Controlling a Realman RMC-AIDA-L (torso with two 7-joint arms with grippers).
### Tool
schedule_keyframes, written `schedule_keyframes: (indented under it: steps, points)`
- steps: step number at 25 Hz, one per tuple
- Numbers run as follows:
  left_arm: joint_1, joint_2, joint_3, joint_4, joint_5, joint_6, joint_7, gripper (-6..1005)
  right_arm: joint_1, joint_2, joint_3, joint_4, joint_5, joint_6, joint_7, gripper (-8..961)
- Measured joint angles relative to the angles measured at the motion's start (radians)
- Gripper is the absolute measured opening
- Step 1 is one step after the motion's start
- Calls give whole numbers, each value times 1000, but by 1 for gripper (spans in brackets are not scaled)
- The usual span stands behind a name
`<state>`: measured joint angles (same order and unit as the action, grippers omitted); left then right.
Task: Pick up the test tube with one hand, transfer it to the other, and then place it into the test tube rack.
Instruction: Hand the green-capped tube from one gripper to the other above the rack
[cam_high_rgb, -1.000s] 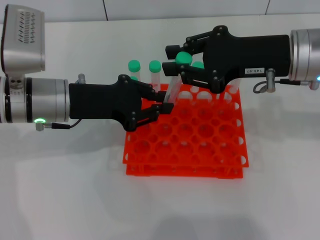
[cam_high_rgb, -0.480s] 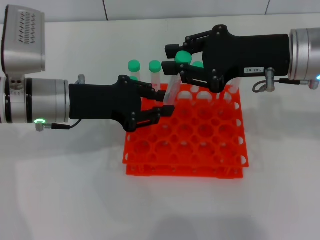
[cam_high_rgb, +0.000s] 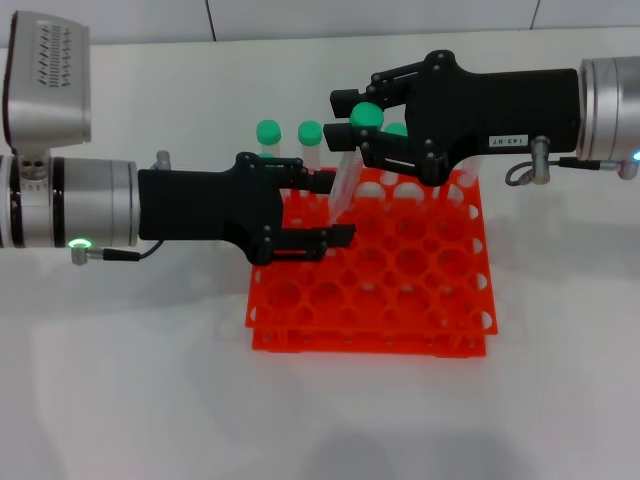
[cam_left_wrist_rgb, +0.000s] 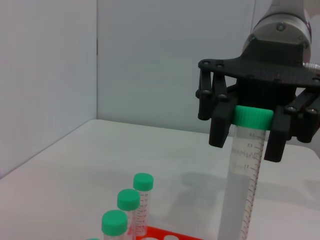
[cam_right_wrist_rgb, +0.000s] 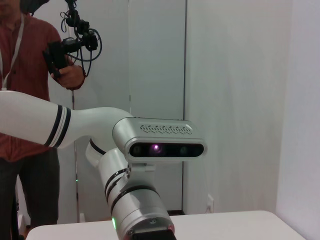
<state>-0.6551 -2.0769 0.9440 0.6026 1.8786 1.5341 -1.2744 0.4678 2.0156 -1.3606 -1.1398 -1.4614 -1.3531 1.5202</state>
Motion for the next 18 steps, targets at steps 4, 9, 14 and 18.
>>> schedule_keyframes:
  steps: [4,9,14,18]
  points:
    - [0,2,11,4,0,1,-32,641,0,0,0,0,0,0,0,266]
    - [-1,3,10,8,0,2,-51,681,0,0,0,0,0,0,-1,266]
    - [6,2,10,12,1,8,-51,827,0,0,0,0,-1,1,-1,266]
    - [27,2,12,39,1,16,-70,881,0,0,0,1,-1,5,0,266]
